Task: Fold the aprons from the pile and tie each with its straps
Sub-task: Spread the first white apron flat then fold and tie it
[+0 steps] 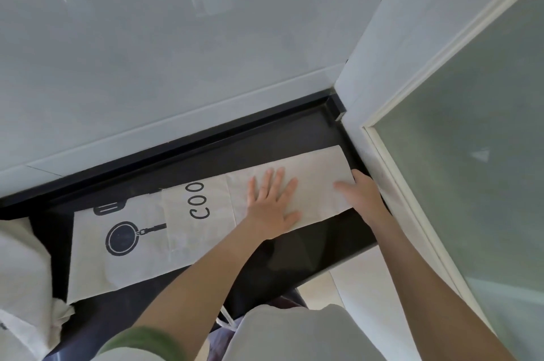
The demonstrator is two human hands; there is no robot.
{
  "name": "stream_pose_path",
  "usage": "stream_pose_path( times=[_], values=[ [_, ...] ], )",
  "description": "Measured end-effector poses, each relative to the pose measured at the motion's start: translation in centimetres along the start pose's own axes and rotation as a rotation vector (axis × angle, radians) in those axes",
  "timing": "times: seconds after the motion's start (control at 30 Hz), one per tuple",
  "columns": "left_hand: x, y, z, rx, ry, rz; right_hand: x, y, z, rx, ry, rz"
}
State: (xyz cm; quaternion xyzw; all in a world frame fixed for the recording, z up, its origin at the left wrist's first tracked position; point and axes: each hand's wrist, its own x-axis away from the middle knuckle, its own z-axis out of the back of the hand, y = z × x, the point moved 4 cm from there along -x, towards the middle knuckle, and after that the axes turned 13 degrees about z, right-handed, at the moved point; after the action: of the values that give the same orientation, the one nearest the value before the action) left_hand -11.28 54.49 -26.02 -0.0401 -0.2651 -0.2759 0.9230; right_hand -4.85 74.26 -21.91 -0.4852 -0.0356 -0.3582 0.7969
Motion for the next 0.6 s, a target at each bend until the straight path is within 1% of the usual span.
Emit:
stream_pose_path(
  times=[0.07, 0.1, 0.13, 0.17, 0.2, 0.23, 0.27, 0.3, 0.33, 0.37, 0.4, 0.47, 0.5, 0.6],
  values=[
    [0.1, 0.2, 0.4, 0.071, 0.065, 0.0, 0.7, -1.3, -0.5, 0.021, 0.006, 0.138],
    [0.2, 0.4, 1.1, 0.158, 0.12, 0.008, 1.3, -2.1, -0.9, 0.058, -0.013, 0.204],
    [0.3, 0.6, 1.9, 0.305, 0.151, 0.022, 1.8, -2.6, -1.4, 0.094, -0.045, 0.263],
    [0.4, 0.8, 2.7, 0.509, 0.131, 0.037, 2.4, -3.2, -2.0, 0.115, -0.083, 0.309],
    [0.4, 1.0, 3.3, 0.763, 0.046, 0.059, 2.8, -3.4, -2.5, 0.127, -0.124, 0.343],
    [0.5, 1.3, 3.7, 1.044, -0.079, 0.084, 3.1, -3.5, -3.2, 0.147, -0.167, 0.368],
    [0.4, 1.7, 4.1, 1.253, -0.191, 0.128, 3.4, -3.5, -3.8, 0.182, -0.202, 0.396],
    [0.2, 1.9, 4.3, 1.339, -0.245, 0.178, 3.6, -3.4, -4.3, 0.222, -0.232, 0.43],
    [-0.2, 1.9, 4.4, 1.313, -0.255, 0.228, 3.8, -3.2, -4.8, 0.264, -0.25, 0.478],
    [-0.7, 1.9, 4.4, 1.221, -0.239, 0.279, 3.8, -3.0, -5.2, 0.303, -0.244, 0.54],
    [-1.1, 1.6, 4.4, 1.128, -0.202, 0.343, 3.9, -2.7, -5.7, 0.338, -0.224, 0.609],
    [-2.0, 0.8, 4.3, 1.087, -0.12, 0.428, 4.0, -1.5, -6.5, 0.399, -0.183, 0.688],
    [-2.2, 0.5, 4.2, 1.09, -0.115, 0.453, 3.9, -0.7, -6.9, 0.455, -0.172, 0.705],
    [-2.7, -0.2, 3.4, 1.073, -0.191, 0.5, 3.8, 1.4, -8.1, 0.664, -0.166, 0.758]
  ],
)
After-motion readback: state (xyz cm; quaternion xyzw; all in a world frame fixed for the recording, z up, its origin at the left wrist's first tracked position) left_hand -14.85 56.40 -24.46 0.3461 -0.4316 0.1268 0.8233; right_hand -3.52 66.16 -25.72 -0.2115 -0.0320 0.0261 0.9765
